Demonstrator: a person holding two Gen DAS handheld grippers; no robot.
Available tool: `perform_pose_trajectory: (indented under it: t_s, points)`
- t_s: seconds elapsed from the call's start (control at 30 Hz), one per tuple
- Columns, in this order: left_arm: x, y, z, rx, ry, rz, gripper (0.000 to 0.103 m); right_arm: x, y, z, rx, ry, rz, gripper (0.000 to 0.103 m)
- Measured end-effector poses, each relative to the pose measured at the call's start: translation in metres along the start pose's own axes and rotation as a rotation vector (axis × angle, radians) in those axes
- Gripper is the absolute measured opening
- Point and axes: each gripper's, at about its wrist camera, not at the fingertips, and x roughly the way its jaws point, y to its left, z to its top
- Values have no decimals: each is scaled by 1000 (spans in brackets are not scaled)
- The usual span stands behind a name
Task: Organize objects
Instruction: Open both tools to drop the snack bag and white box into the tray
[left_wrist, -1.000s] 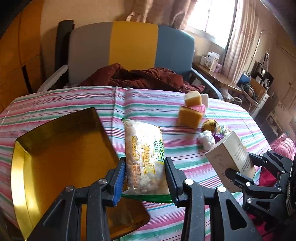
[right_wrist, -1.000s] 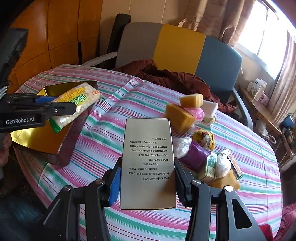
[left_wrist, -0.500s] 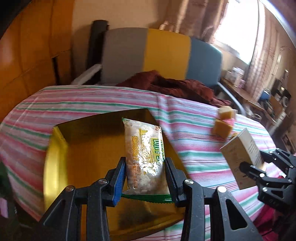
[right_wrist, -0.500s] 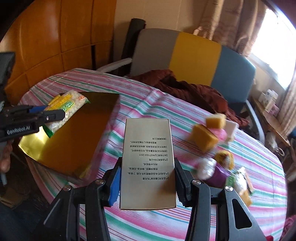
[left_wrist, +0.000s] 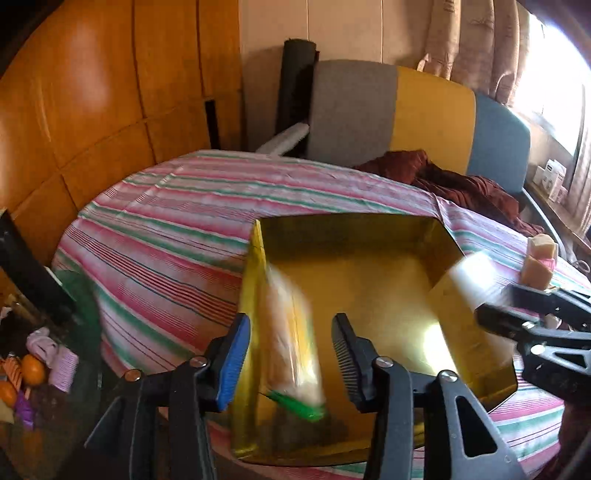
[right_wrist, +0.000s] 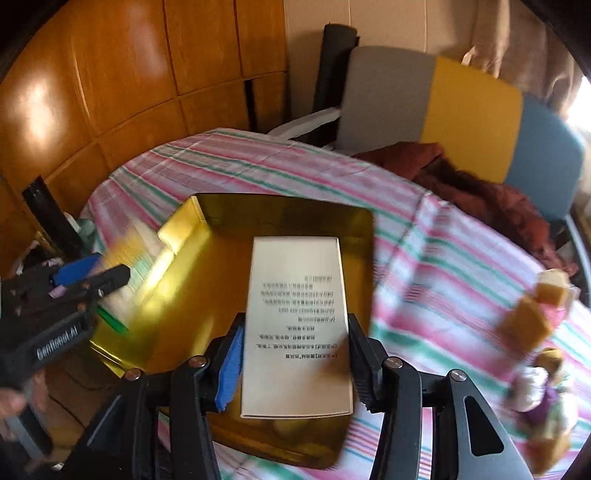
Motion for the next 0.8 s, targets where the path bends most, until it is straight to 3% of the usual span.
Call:
perform_pose_trajectory:
  t_s: [0.3, 0.8]
  points:
    - [-37, 0, 5, 40, -117, 58, 50, 7, 29, -12, -23, 35, 16, 52]
    - [-59, -11, 8, 96, -167, 94, 50, -5, 20, -29, 38, 14, 8, 59]
